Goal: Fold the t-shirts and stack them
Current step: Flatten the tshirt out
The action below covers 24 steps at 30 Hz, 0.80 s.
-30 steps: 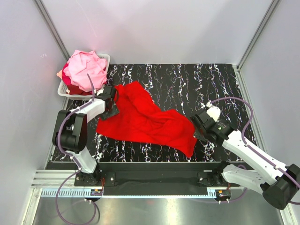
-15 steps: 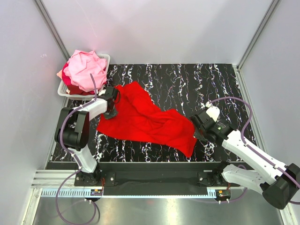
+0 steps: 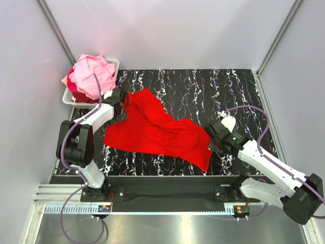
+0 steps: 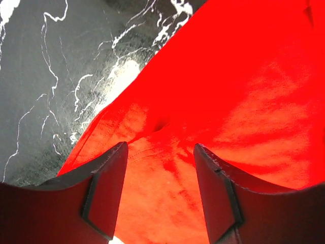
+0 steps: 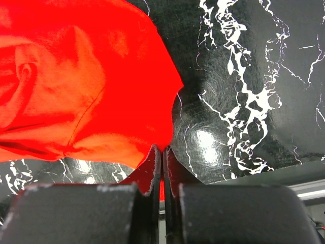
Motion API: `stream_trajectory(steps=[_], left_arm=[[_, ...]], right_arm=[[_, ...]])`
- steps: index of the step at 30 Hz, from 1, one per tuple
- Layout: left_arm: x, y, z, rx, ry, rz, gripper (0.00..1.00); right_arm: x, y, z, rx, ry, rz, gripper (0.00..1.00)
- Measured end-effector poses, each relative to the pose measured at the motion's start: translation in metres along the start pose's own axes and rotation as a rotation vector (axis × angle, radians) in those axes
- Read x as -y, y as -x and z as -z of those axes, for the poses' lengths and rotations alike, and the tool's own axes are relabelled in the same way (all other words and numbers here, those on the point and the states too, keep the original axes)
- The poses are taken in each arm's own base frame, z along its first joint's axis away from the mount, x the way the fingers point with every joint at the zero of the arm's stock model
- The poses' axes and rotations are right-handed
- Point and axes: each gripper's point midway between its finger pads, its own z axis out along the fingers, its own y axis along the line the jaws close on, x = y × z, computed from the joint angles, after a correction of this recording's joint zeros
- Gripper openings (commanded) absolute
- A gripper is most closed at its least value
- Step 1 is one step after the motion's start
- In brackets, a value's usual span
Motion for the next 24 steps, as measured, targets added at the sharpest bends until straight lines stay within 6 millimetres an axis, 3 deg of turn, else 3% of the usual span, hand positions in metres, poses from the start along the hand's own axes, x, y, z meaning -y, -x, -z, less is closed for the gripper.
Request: stream_trajectory(steps=[6,13,24], left_arm=[[0.003,0.004,0.001,0.010,-0.003,-0.002,0.50],[0.003,-0.008,-0.016,-0.027,0.026,-0.027,0.43],[0.009,-0.018,-0.031,-0.054,0.042,-0.054,0.41]], right_arm=[[-0.002,-0.001,-0.004,0.000,0.001,0.000,0.00],[-0.008,0.000,-0.010,0.003,0.009,0.001,0.00],[-0.012,-0.022,-0.029,-0.052,0.029,0.007,0.00]])
